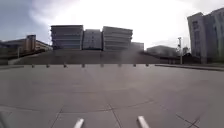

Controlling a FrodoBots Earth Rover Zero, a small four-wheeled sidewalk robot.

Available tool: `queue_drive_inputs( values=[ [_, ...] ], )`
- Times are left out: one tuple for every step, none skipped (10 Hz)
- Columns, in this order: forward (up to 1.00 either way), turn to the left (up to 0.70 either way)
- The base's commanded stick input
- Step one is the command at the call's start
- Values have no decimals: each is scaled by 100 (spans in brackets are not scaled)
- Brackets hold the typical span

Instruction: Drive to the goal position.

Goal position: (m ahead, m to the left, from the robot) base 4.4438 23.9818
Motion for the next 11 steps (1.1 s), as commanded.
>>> queue_drive_inputs(
  values=[
    [100, 27],
    [100, 27],
    [100, 27],
    [100, 26],
    [100, 22],
    [100, 19],
    [100, 16],
    [100, 13],
    [100, 10],
    [100, 7],
    [100, 4]
  ],
)
